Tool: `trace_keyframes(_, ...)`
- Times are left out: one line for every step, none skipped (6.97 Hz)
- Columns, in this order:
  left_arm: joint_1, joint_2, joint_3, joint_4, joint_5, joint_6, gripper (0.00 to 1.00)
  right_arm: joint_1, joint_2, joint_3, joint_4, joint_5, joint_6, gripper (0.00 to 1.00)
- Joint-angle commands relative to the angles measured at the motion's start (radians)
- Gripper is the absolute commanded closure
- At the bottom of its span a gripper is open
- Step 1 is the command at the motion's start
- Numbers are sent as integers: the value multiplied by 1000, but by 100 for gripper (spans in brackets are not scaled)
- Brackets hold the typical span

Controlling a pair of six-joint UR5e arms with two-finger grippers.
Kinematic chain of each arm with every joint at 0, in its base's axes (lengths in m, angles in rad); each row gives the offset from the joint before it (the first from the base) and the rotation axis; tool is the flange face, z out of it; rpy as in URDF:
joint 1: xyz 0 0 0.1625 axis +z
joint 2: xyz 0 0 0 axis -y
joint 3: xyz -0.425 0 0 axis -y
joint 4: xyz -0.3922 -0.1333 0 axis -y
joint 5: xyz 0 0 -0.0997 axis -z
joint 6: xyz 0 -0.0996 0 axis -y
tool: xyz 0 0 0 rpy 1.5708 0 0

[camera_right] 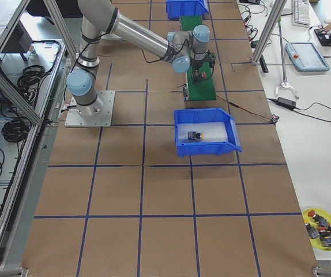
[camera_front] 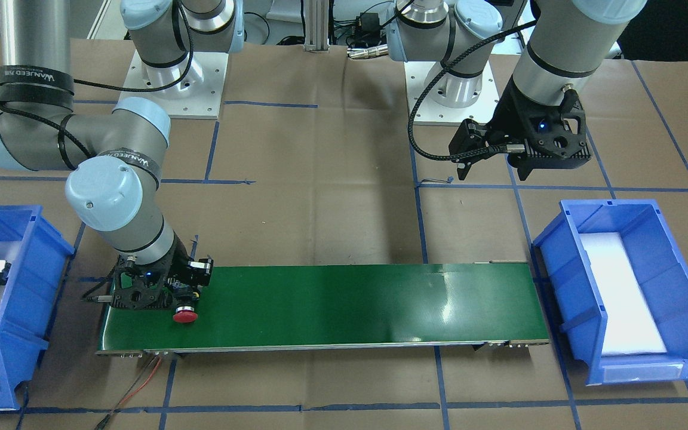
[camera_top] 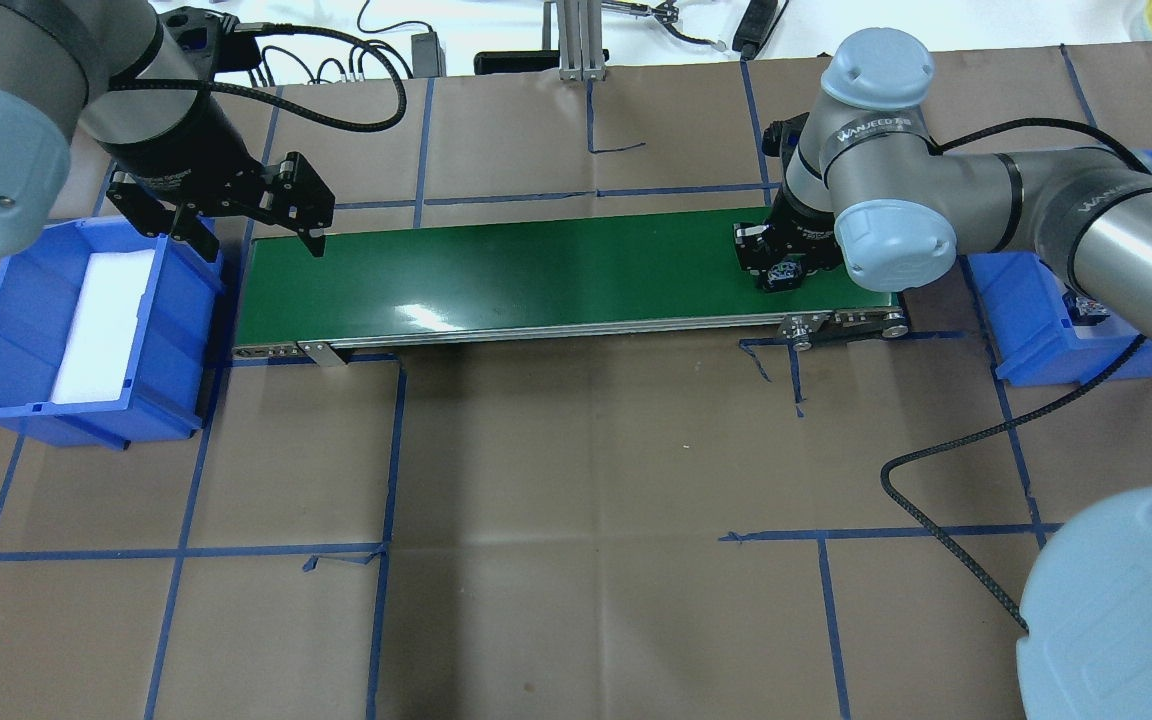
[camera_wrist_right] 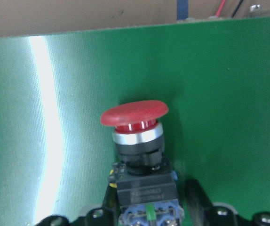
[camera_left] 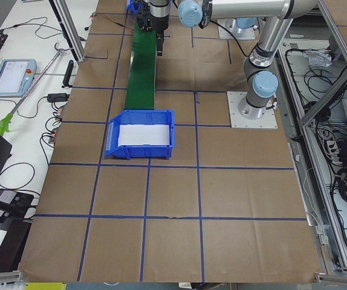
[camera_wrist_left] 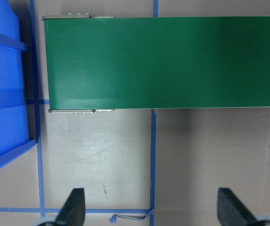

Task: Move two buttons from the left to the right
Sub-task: 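Lift the red button and carry it over the blue bin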

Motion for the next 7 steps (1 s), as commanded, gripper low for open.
trace_keyframes(0, 0, 1, 0, -1, 0, 0, -22, -30, -34, 11, -84, -46, 96)
trace_keyframes(0, 0, 1, 0, -1, 0, 0, -69, -88, -56, 19, -86, -49, 96)
trace_keyframes(0, 0, 1, 0, -1, 0, 0, -148, -139, -71, 45, -74, -64, 95)
trace_keyframes(0, 0, 1, 0, -1, 0, 0, -231, -167, -96, 124, -71, -133, 95)
trace_keyframes(0, 0, 1, 0, -1, -2, 0, -324, -161, -158, 161, -57, -287, 95)
trace_keyframes(0, 1, 0, 0, -1, 0, 0, -392, -150, -221, 202, -45, -407, 95)
trace_keyframes(0, 0, 0, 0, -1, 0, 0, -437, -124, -258, 215, -44, -451, 95)
